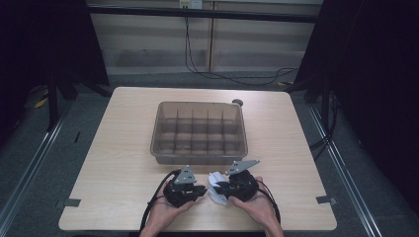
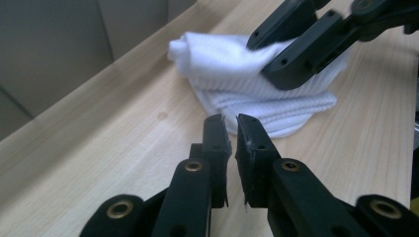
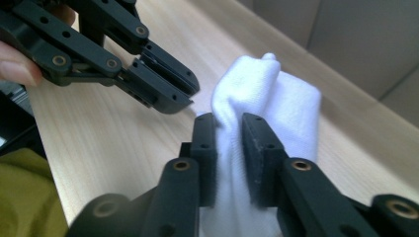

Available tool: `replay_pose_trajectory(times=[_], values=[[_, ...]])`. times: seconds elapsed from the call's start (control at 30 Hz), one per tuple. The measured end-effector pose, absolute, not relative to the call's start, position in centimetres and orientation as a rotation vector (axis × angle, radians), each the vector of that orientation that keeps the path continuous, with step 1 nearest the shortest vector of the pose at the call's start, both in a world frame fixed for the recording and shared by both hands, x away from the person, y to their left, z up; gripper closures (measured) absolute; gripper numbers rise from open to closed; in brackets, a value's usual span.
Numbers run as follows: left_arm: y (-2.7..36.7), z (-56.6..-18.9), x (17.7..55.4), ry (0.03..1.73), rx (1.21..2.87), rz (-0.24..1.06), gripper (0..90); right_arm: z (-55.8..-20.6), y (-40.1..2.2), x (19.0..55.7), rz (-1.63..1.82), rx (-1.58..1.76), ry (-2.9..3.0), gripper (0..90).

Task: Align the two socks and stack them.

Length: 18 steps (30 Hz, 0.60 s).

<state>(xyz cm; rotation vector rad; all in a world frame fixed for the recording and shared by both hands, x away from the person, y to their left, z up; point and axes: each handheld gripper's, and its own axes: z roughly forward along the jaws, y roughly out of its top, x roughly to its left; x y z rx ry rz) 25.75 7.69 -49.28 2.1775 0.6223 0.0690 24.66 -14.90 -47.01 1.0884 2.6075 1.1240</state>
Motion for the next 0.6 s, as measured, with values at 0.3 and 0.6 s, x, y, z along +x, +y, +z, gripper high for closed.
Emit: replay_pose_trajectory(times=[0.3, 0.6], values=[[7.7, -49.5, 25.5, 0.638, 2.164, 0.077, 81.3, -45.5, -15.4, 23.8, 1.209, 1.070, 2.589, 60.6], [9.4, -49.1, 26.1, 0.675, 2.119, 0.075, 78.6, -44.7, -16.1, 23.2, 1.340, 1.084, 2.562, 56.9]])
